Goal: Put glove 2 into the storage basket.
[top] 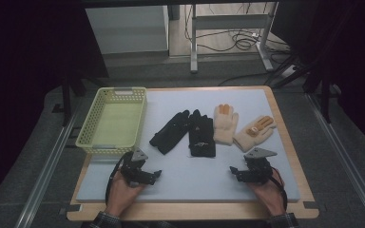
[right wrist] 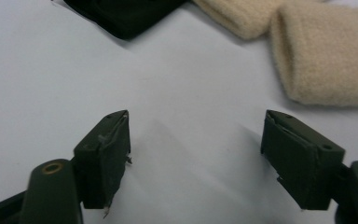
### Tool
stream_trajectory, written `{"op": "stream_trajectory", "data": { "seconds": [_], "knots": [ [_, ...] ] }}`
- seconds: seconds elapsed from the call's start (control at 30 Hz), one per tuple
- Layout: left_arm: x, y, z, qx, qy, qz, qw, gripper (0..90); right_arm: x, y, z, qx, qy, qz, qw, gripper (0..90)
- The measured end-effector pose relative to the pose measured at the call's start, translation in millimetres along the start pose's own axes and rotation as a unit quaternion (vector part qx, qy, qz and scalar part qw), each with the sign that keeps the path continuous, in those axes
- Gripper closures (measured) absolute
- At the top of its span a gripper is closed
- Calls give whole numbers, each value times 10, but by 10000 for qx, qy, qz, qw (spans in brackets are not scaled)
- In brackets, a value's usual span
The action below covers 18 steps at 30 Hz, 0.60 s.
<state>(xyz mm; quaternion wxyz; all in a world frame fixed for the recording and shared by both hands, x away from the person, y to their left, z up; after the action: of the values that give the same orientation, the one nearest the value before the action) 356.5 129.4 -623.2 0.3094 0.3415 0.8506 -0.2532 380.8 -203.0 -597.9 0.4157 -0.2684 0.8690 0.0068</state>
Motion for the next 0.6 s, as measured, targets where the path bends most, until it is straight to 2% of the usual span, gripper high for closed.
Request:
{"op": "stream_trajectory", "data": {
  "seconds": [0.17, 0.4, 0.6],
  "knots": [
    [-1, 1, -1, -5, -9, -5, 10000, 36, -84, 90, -23, -183, 12, 21, 9998, 273],
    [-3, 0, 0, -8, -27, -16, 10000, 38, -217, 193, 10, -218, -60, -44, 9997, 276],
    [-3, 0, -1, -7, -28, -17, 10000, 38, -388, 353, 50, -394, -141, -181, 9990, 355]
  ]
}}
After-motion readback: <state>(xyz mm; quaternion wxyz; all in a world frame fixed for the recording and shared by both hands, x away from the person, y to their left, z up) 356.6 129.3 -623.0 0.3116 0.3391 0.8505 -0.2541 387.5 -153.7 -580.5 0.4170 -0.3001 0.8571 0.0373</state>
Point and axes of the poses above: each handheld gripper's, and its own axes: z roughly forward along the jaws, x roughly out of its underside, y roughly to its left, the point moved 10 cm from there along z, roughly forward along the jaws, and after that the axes turned 15 degrees about x, right-handed, at the moved point
